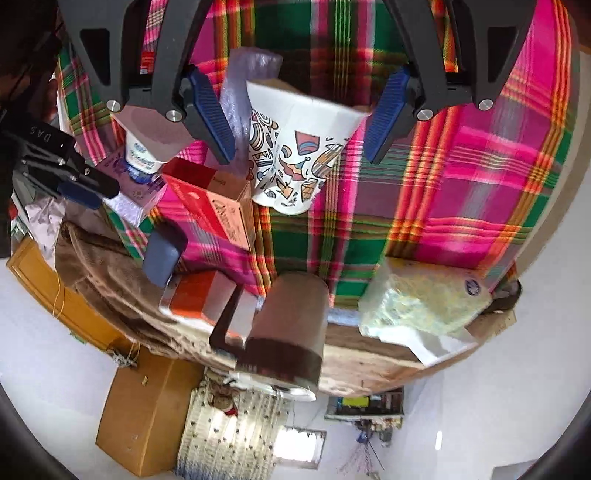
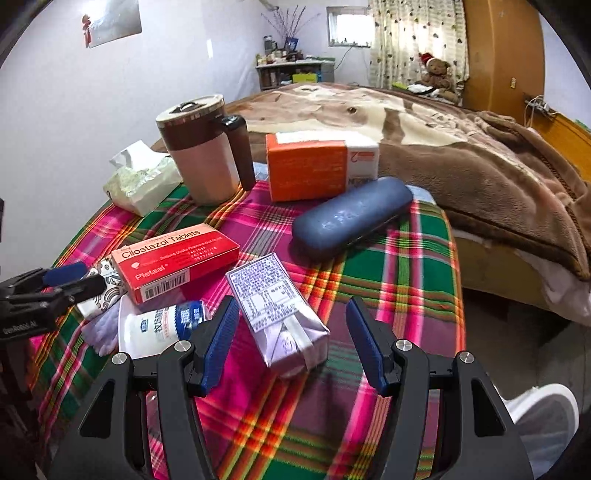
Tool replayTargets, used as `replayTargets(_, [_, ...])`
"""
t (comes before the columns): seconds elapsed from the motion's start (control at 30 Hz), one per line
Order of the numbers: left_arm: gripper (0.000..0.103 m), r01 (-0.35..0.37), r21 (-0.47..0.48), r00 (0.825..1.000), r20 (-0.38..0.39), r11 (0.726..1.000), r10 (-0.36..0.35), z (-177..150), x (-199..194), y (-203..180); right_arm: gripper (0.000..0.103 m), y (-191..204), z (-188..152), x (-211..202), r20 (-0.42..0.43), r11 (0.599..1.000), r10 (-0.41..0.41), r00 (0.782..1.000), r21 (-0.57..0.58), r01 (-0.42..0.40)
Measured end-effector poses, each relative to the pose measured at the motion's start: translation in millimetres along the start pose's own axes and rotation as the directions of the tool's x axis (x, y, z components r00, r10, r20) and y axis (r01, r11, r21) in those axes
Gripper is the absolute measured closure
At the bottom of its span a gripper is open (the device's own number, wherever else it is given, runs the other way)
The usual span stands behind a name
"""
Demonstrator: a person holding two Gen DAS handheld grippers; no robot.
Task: Collect trash
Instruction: 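Grasp the patterned paper cup with the left tool while the right tool grasps the purple milk carton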
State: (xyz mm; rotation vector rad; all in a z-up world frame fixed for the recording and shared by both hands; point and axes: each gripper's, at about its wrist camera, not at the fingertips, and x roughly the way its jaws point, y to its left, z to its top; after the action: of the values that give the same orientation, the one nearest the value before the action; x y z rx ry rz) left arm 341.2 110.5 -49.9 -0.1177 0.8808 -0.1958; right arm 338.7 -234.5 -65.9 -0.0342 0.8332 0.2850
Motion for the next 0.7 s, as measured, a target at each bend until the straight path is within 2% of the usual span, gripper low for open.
replayTargets(0.33, [0.031, 0.008, -0.034, 0.998, -0.056, 0.999, -0.009, 2.7, 25.4, 11.1, 0.041, 5.1, 3.6, 22.0, -0.047, 1.0, -0.001, 0.999, -0.028, 0.0])
replayTargets(0.57, [0.031, 0.004, -0.032, 0.998, -0.066, 0.999, -0.006, 1.5, 32.8, 10.8, 0.041, 0.9, 2.8, 27.2, -0.054, 1.0, 0.008, 0.999, 0.013, -0.007])
replayTargets(0.63, [0.037, -0.006, -0.022, 0.998, -0.067, 1.0, 0.005, 1.1, 33.3, 9.7, 0.041, 0.8, 2.0, 28.6, -0.061, 1.0, 0.005, 0.998, 0.016, -0.004])
replayTargets(0.7, [0.038, -0.019, -0.009, 0.998, -0.068, 1.0, 0.019, 0.5, 34.3, 8.1, 0.041, 0.5, 0.6, 27.7, -0.06, 1.0, 0.008, 0.998, 0.018, -0.007])
